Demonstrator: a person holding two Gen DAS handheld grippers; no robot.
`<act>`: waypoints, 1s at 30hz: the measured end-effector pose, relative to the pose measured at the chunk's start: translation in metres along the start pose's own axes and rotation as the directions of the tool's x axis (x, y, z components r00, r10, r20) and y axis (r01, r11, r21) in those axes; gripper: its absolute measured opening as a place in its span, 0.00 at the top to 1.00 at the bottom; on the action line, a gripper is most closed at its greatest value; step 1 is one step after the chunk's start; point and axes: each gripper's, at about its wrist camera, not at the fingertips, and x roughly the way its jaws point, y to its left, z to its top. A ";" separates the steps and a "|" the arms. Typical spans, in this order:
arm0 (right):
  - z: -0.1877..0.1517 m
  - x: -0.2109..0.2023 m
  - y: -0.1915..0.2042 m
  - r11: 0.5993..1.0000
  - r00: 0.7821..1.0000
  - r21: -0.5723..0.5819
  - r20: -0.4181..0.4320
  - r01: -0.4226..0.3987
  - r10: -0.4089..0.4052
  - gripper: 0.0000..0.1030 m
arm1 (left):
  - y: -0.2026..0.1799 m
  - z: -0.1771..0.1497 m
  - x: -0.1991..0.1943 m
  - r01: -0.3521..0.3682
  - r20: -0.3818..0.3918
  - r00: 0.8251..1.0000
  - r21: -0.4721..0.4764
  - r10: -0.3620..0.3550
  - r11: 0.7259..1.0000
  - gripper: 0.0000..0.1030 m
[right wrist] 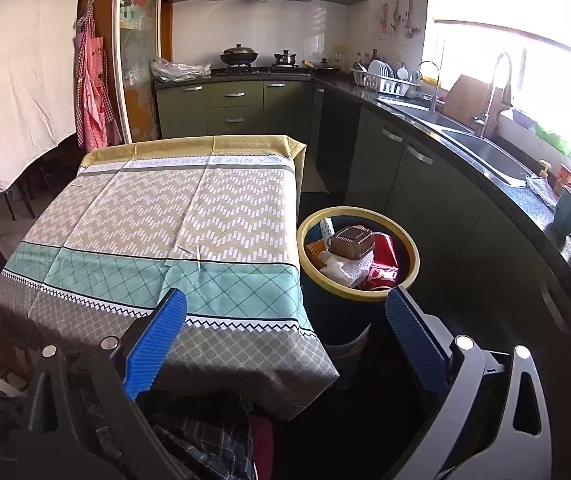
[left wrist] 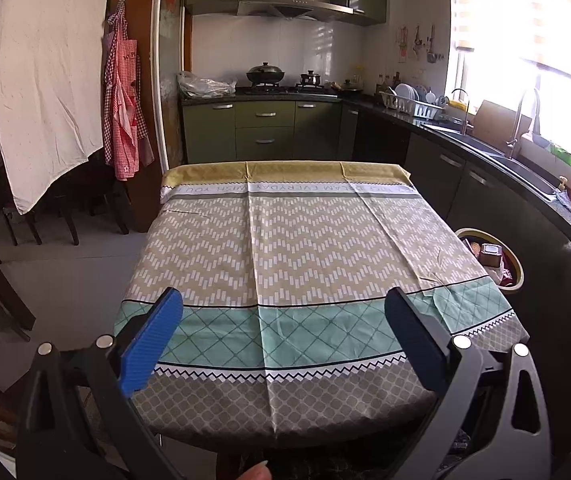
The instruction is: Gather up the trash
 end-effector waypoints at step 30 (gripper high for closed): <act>0.004 0.000 0.001 1.000 1.000 -0.006 -0.001 -0.013 0.013 0.05 | -0.008 0.002 -0.003 -0.013 0.007 1.000 0.033 0.013 0.999 0.07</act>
